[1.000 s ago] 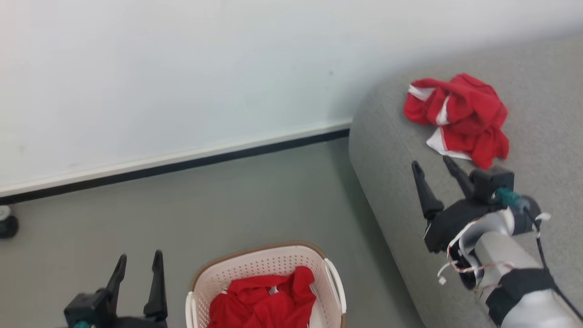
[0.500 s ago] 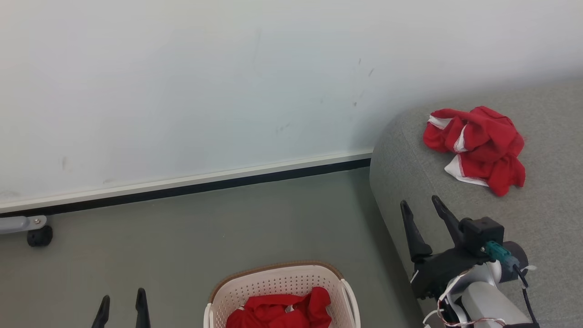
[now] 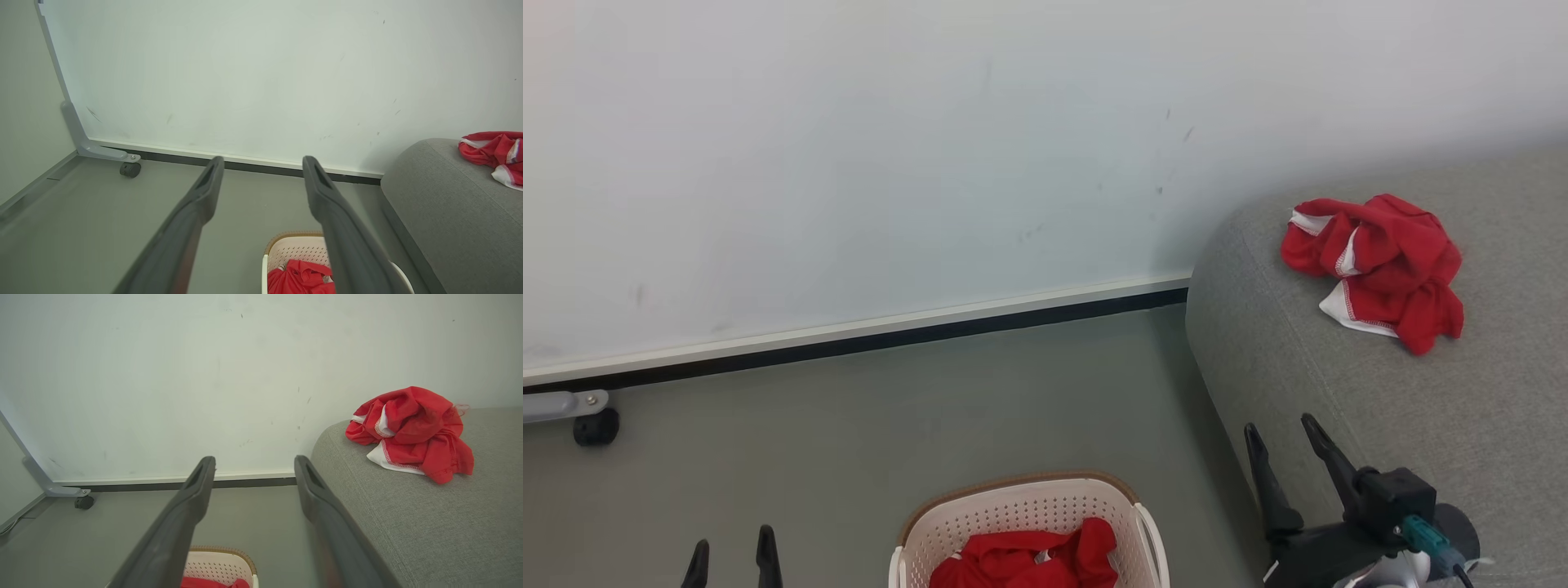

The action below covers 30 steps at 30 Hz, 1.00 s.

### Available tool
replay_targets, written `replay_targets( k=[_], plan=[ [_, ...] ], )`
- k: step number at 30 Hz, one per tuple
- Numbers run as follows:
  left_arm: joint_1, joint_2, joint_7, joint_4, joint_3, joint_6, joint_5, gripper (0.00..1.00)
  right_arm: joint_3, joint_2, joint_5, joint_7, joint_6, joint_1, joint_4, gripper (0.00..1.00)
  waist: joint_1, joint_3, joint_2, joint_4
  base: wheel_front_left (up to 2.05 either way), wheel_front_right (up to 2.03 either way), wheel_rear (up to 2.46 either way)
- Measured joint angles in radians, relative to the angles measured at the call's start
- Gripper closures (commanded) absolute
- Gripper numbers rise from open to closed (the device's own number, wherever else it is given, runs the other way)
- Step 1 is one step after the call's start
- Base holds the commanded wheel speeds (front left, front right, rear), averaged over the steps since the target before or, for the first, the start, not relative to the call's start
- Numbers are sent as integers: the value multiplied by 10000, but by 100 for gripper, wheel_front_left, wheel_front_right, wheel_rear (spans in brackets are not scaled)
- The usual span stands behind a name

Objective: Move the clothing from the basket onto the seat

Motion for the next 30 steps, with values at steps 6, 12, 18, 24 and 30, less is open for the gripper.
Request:
replay_targets(
  k=[6,12,18,24,30],
  plan=[
    [190,48,-10,-63,71,2,65,0,-167,-12,-75,0,-136,515,-545,0,0,-34,0,-13,0,0,0],
    [198,69,-12,-107,100,4,219,0,-314,-10,-104,0,-196,765,-918,0,0,-68,0,-21,0,0,0],
    [349,67,-35,-169,96,12,314,0,-393,-10,-151,0,-236,863,-1179,0,0,-80,0,-20,0,0,0],
    [350,67,-58,-217,96,13,326,0,-472,-12,-184,0,-244,1054,-1344,0,0,-55,0,-23,0,0,0],
    [350,65,-59,-219,98,13,328,0,-556,-12,-213,0,-311,1058,-1513,0,0,-19,0,-15,0,0,0]
  ],
)
